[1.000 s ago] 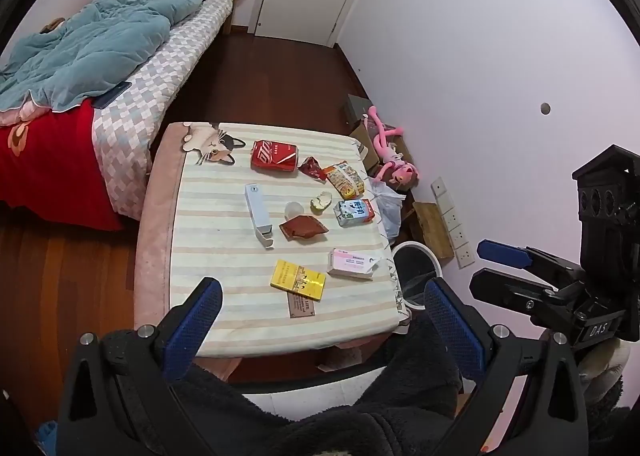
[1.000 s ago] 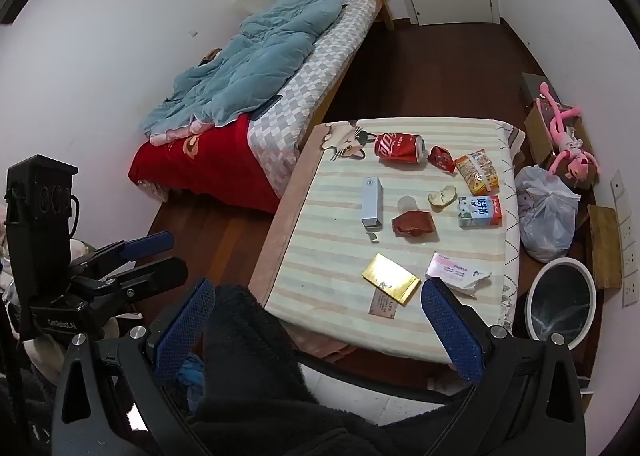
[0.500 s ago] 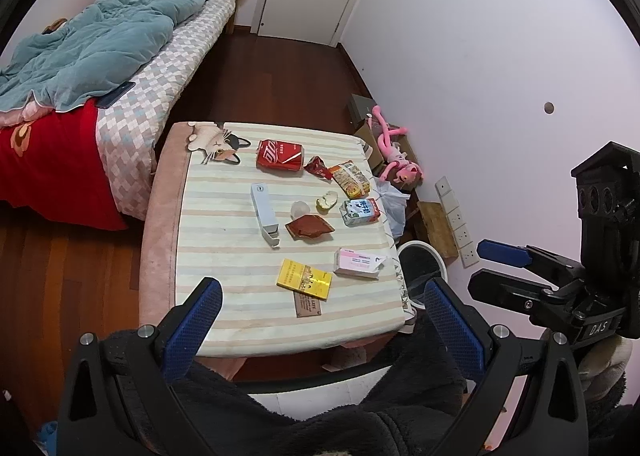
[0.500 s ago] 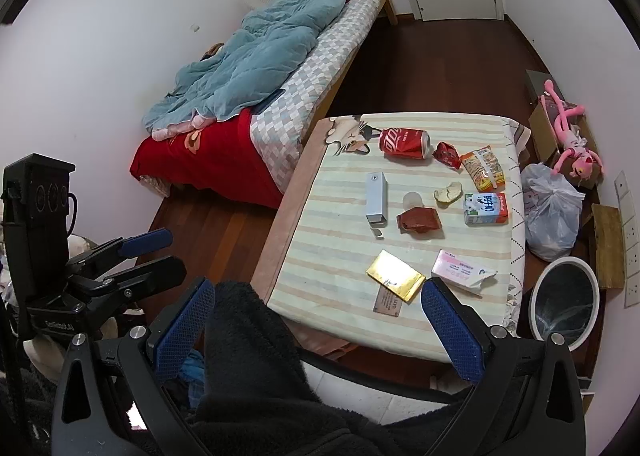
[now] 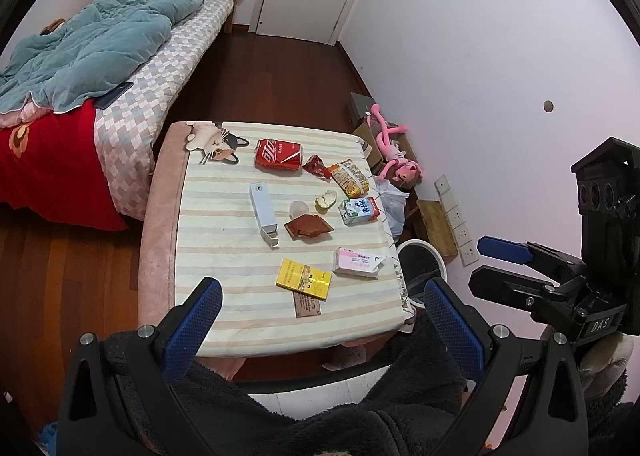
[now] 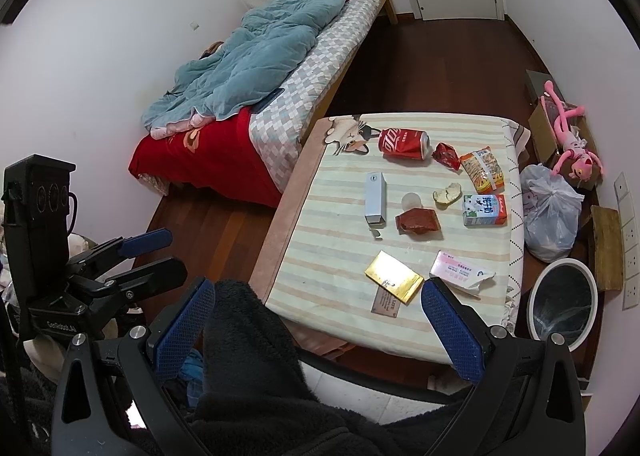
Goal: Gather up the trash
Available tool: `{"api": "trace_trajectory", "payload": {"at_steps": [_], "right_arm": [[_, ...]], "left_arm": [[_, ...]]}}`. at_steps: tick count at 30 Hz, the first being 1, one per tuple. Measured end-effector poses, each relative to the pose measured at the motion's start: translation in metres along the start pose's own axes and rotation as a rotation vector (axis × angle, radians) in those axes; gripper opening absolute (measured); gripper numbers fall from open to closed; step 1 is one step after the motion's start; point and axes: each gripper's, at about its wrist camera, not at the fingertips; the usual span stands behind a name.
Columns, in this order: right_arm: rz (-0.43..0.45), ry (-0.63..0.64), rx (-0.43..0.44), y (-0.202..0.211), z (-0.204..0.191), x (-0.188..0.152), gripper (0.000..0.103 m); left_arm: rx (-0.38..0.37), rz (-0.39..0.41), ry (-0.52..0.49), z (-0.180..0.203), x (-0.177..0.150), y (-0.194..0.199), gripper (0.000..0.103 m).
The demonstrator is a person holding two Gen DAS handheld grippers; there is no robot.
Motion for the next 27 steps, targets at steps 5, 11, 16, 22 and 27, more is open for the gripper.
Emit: {"api": "trace_trajectory", "payload": {"at_steps": [5, 11, 16, 22, 27], "right_arm": [[-0.002, 0.0, -0.001, 0.0009, -0.0002, 0.0007, 0.103], [-0.001, 0.001, -0.003, 0.001, -0.0005, 0.0009, 0.103], [0.001, 0.001, -0.003, 0.0006, -0.0016, 0.0003, 0.103], [0.0, 0.003, -0.003, 0.0017, -0.0015, 0.0014, 0.103], [0.001, 0.002, -0.004, 0.0002, -0.0021, 0.002, 0.103]], "left_arm": [[-0.001, -0.004, 0.001, 0.0013, 0.0005, -0.0003, 0.103], [-0.002, -0.01, -0.002, 0.0041, 0.0021, -0.0019, 0.103], [-0.007, -0.009, -0.006, 0.0038, 0.0024, -0.0015, 0.103], [-0.006, -0.008, -0.006, 0.0032, 0.0036, -0.0008, 0.103], [-0.005, -0.008, -0.007, 0.0037, 0.0041, -0.0005, 0.103]]}}
Point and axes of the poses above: each gripper's, at about its wrist camera, not at the fingertips, and y roughly against the way its jaws point, z to its right, x to its top, and after that the axes turned 2 degrees about -x, right-handed
